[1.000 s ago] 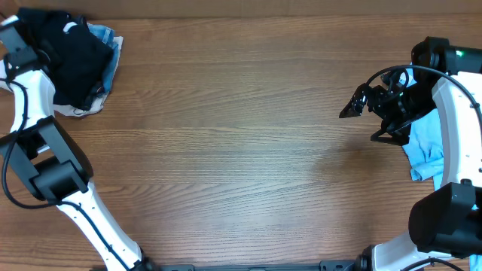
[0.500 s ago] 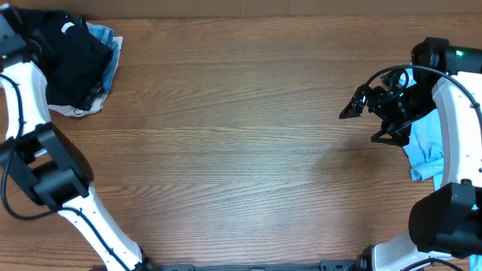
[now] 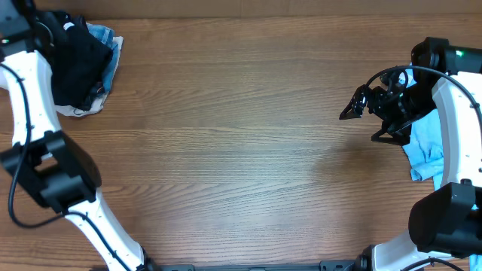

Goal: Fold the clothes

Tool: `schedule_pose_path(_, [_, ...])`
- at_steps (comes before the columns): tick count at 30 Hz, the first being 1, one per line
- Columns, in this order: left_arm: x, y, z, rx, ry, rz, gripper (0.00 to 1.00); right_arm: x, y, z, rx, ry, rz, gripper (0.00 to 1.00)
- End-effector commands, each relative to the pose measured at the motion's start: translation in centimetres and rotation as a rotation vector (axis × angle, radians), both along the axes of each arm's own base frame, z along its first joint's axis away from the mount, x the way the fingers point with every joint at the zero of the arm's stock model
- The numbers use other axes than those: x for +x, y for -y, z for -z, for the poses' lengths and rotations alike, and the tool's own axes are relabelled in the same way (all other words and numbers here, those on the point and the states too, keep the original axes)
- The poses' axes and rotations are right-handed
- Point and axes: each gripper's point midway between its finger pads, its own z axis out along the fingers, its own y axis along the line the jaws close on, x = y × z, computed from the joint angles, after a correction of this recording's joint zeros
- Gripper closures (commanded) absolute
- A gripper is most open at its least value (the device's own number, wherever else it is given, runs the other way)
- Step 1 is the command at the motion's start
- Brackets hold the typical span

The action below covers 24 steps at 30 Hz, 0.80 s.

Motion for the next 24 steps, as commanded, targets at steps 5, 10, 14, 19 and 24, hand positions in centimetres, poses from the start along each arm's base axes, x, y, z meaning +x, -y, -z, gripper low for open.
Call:
schedule_pose_path(5, [1.7, 3.2, 12.1, -0.087, -0.178, 0.055, 0.96, 0.2, 0.0, -1.0, -0.007, 0.047, -0.013, 0.00])
schedule_pose_path(10, [2.0, 3.9, 11.3, -0.082, -0.169, 0.067, 0.91, 0.1, 0.0, -1.0, -0.006, 0.042, -0.013, 0.00])
schedule_pose_path(14, [1.9, 3.8, 6.7, -0.060, -0.108, 0.065, 0.93, 0.1, 0.0, -1.0, -0.005, 0.042, -0.013, 0.00])
schedule_pose_path(19, [0.8, 4.1, -2.2, -0.008, 0.013, 0.072, 0.51, 0.1, -0.1, -1.0, -0.003, 0.041, -0.011, 0.00])
schedule_pose_path(24, [-2.6, 5.5, -11.8, 0.028, 0.136, 0.082, 0.00, 0.4, -1.5, -1.9, 0.097, 0.058, -0.003, 0.00])
